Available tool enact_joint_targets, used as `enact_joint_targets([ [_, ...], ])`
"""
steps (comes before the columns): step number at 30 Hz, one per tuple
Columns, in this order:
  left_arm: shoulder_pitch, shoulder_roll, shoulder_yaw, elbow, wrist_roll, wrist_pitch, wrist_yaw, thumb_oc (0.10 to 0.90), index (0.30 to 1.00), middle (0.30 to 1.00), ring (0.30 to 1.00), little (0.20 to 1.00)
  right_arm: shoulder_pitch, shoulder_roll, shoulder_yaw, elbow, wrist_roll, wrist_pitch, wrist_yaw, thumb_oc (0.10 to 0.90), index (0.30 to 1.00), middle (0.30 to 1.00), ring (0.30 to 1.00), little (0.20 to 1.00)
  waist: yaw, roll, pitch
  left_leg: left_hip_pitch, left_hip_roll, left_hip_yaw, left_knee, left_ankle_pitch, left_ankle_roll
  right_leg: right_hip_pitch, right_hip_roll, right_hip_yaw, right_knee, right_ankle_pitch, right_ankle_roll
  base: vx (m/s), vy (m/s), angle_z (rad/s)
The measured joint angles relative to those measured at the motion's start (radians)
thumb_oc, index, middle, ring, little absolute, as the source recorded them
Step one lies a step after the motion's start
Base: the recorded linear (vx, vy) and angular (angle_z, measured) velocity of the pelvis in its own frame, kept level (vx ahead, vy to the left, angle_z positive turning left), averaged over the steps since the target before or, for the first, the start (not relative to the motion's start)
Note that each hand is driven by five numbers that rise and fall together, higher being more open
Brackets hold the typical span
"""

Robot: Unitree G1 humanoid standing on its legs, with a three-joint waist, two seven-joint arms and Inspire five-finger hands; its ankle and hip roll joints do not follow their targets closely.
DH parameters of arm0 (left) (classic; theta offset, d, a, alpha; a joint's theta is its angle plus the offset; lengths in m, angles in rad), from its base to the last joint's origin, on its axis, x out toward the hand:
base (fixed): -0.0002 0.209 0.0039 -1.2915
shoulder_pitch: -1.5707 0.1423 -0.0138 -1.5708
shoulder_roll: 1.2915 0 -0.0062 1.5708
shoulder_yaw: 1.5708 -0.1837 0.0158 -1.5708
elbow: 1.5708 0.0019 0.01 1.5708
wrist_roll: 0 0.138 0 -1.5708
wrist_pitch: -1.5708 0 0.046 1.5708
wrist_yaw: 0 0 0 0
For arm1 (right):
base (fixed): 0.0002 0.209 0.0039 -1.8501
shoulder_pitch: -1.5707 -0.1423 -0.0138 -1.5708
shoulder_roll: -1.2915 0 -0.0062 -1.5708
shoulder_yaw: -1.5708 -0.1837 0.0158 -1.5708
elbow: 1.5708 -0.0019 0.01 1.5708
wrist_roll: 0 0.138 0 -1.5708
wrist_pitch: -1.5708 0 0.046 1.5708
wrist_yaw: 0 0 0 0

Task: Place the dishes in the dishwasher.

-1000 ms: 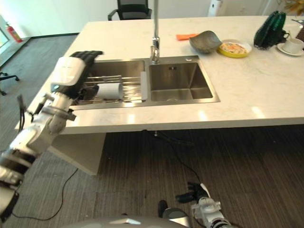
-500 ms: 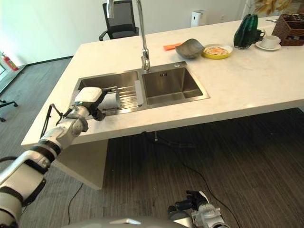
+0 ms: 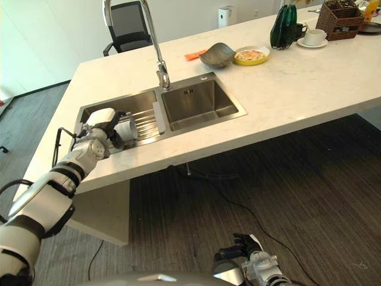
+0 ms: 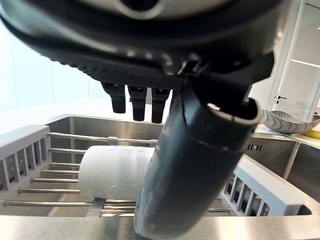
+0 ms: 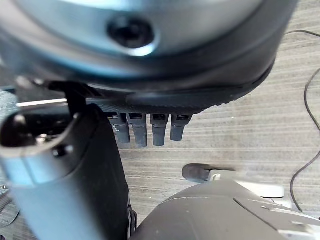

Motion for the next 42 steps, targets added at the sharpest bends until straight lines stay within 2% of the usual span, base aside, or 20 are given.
enact_joint_targets([
  [8,0.0,-0.012,-0.002,0.024,0.002,0.004,0.003,0.8,0.9,0.9,0.9,0.9,-0.016,-0.008,-0.012,0.003,0.0,0.003,-0.005,0.8,0.9,0.9,0.9,0.9,-0.008,0.017,0.016,0.001,-0.001,0.007,0.0,-0.005,-0.001,-0.006,0.0,0.006,0.0,-0.001,-0.001,0.0,0.001,-0.02],
  [11,-0.005,-0.021,0.0,0.033,0.002,0.007,0.014,0.8,0.9,0.9,0.9,0.9,-0.037,-0.037,0.001,-0.008,-0.001,0.006,-0.009,0.8,0.9,0.9,0.9,0.9,-0.01,0.045,0.038,0.0,-0.005,0.026,-0.001,-0.009,0.0,-0.017,-0.002,0.025,0.007,-0.002,-0.002,-0.02,0.021,-0.16],
  [19,-0.082,-0.027,0.003,0.111,0.015,0.027,0.026,0.8,0.9,0.9,0.9,0.9,-0.06,-0.071,-0.021,-0.005,0.001,0.0,-0.028,0.8,0.9,0.9,0.9,0.9,-0.04,0.097,0.084,-0.045,-0.011,0.056,0.0,-0.005,0.005,-0.092,-0.005,0.049,0.038,0.001,0.002,-0.01,0.018,-0.12],
  [24,-0.15,-0.019,0.013,0.125,0.008,0.027,0.037,0.8,0.9,0.9,0.9,0.9,-0.082,-0.091,-0.022,0.019,0.0,0.002,-0.038,0.8,0.9,0.9,0.9,0.9,-0.045,0.09,0.127,-0.092,-0.011,0.057,0.0,0.002,0.004,-0.148,-0.004,0.052,0.056,0.0,0.001,-0.01,-0.01,0.0],
  [26,-0.179,-0.011,0.013,0.14,0.01,0.03,0.036,0.8,0.9,0.9,0.9,0.9,-0.082,-0.095,-0.018,0.036,-0.001,0.007,-0.039,0.8,0.9,0.9,0.9,0.9,-0.043,0.075,0.149,-0.098,-0.01,0.058,0.0,0.004,0.003,-0.156,-0.001,0.054,0.06,0.003,0.004,0.01,-0.051,-0.07],
  [28,-0.179,0.002,0.014,0.148,0.008,0.022,0.034,0.8,0.9,0.9,0.9,0.9,-0.089,-0.095,-0.009,0.034,-0.001,0.009,-0.038,0.8,0.9,0.9,0.9,0.9,-0.044,0.075,0.154,-0.102,-0.007,0.069,0.0,0.004,0.002,-0.171,0.002,0.061,0.068,0.0,0.001,0.04,-0.038,-0.16],
  [30,-0.179,0.007,0.022,0.173,0.006,0.027,0.035,0.8,0.9,0.9,0.9,0.9,-0.09,-0.094,0.004,0.033,-0.001,0.011,-0.036,0.8,0.9,0.9,0.9,0.9,-0.044,0.058,0.168,-0.113,-0.003,0.082,0.0,0.004,0.001,-0.185,0.007,0.066,0.068,0.003,0.004,0.04,-0.017,-0.17],
  [31,-0.179,0.007,0.022,0.183,0.012,0.03,0.046,0.8,0.9,0.9,0.9,0.9,-0.085,-0.095,0.017,0.034,-0.002,0.021,-0.034,0.8,0.9,0.9,0.9,0.9,-0.048,0.05,0.169,-0.111,-0.001,0.083,0.0,0.004,0.001,-0.183,0.011,0.068,0.065,0.003,0.003,0.05,-0.029,-0.09],
  [38,-0.179,0.026,0.035,0.189,0.035,0.031,0.03,0.8,0.9,0.9,0.9,0.9,-0.12,-0.099,0.042,-0.004,-0.002,0.023,-0.037,0.8,0.9,0.9,0.9,0.9,-0.036,0.043,0.168,-0.108,0.003,0.082,0.0,0.004,0.0,-0.173,0.018,0.075,0.038,0.012,-0.006,0.01,-0.026,-0.05],
  [39,-0.179,0.033,0.035,0.189,0.05,0.03,0.029,0.4,0.3,0.3,0.3,0.3,-0.133,-0.097,0.059,-0.014,-0.002,0.021,-0.039,0.8,0.9,0.9,0.9,0.9,-0.03,0.04,0.166,-0.11,0.005,0.083,0.0,0.003,-0.002,-0.178,0.021,0.083,0.038,0.014,-0.006,0.04,-0.024,-0.12],
  [42,-0.179,0.052,0.035,0.198,0.078,0.03,0.031,0.4,0.3,0.3,0.3,0.3,-0.179,-0.066,0.067,-0.018,-0.001,0.007,-0.038,0.8,0.9,0.9,0.9,0.9,-0.02,0.008,0.15,-0.115,0.016,0.087,0.0,-0.004,-0.012,-0.186,0.032,0.085,0.039,0.019,-0.007,0.06,-0.022,-0.1],
])
